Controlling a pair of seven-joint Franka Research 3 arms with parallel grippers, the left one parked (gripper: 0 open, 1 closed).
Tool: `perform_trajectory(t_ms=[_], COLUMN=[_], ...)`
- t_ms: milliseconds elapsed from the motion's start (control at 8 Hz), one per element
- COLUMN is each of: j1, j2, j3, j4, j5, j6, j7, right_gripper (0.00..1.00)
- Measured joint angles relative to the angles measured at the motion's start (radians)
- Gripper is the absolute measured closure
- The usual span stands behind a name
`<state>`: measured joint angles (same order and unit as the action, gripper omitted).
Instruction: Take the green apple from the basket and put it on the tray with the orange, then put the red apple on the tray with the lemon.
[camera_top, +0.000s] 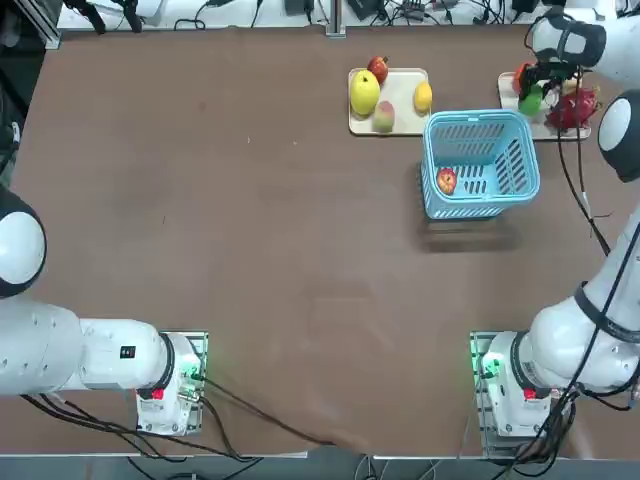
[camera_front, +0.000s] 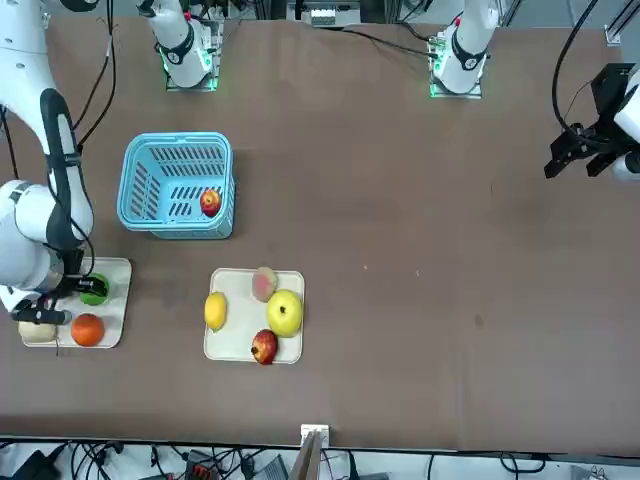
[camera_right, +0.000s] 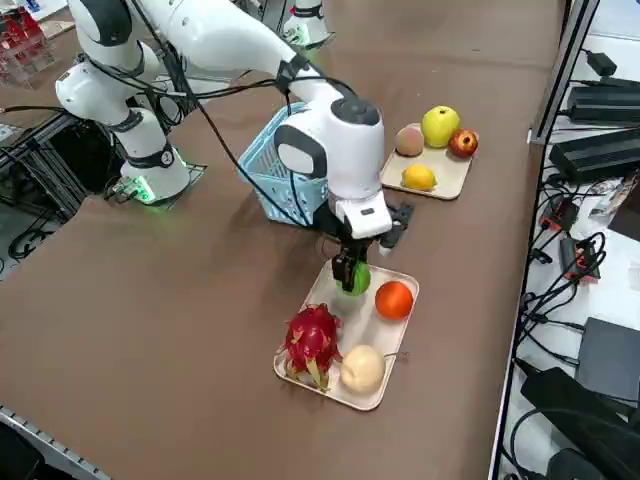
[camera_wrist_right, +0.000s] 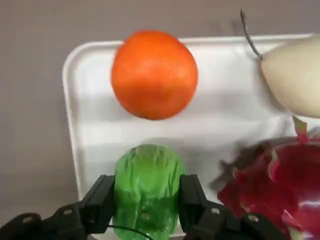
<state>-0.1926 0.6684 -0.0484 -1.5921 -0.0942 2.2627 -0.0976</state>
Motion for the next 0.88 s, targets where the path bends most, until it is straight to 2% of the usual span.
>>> perform_trajectory(t_ms=[250,375,500,750,875], j1=[-0.009,-0.01,-0.011,-0.009,-0.001], j2=[0.011,0.012,0.005,-0.052,-0.109], j3=[0.0,0.0,0.0,0.008,0.015], j4=[-0.011,-0.011,-0.008,0.009,0.017], j5=[0.0,0.0,0.0,0.0,0.0], j6=[0.002,-0.005,-0.018,-0.087,-0.149], j7=[-0.001,-0.002,-0.005,-0.007,-0.007], right_gripper=[0.3,0.17,0.0,0.0,0.0])
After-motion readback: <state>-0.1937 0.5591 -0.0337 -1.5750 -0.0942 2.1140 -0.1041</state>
